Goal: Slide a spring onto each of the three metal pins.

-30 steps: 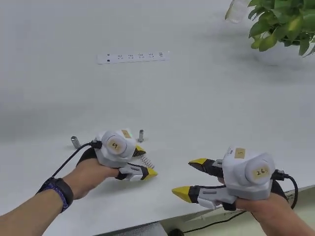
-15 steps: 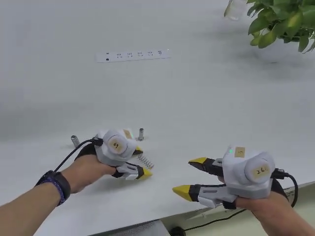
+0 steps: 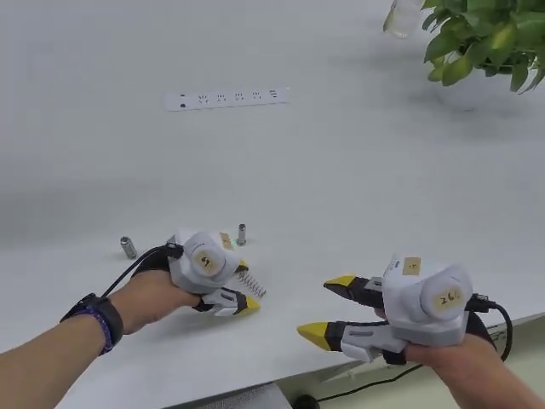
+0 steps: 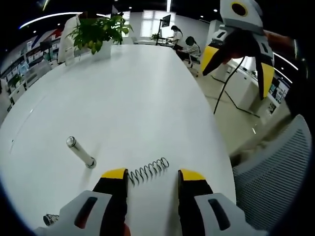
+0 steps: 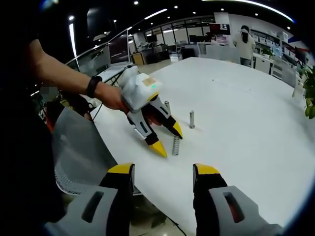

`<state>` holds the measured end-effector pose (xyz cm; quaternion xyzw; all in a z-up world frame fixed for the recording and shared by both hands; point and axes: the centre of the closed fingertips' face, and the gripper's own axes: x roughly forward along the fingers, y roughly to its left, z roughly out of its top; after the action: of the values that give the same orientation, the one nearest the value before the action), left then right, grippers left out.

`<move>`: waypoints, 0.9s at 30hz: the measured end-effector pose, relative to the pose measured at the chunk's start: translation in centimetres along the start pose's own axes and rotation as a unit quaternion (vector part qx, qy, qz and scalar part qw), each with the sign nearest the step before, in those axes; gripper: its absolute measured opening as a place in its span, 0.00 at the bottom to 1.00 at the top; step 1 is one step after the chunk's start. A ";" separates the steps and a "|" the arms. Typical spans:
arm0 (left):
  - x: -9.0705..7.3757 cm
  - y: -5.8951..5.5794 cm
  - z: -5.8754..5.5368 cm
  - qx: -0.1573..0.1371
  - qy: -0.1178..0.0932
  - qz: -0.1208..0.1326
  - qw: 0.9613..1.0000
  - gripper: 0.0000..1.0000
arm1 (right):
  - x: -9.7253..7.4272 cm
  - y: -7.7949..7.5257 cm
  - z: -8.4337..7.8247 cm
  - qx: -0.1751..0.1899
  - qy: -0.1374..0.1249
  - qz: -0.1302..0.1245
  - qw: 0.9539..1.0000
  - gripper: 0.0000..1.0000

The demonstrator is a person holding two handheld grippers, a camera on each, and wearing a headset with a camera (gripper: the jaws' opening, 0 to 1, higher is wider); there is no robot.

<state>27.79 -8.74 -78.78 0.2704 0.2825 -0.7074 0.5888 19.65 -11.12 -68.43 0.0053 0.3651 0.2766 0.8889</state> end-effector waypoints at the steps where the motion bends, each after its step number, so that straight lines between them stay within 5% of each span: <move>1: 0.0 0.0 0.0 0.004 0.000 0.000 1.000 0.35 | 0.0 0.0 0.0 0.000 0.000 0.000 1.000 0.45; 27: 0.4 0.0 0.0 0.044 0.010 0.001 0.999 0.25 | 0.0 0.0 -0.5 0.003 0.001 -0.003 1.000 0.43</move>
<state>27.74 -9.02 -79.09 0.3033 0.2563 -0.7161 0.5740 19.34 -11.19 -68.78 0.0067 0.3671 0.2732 0.8891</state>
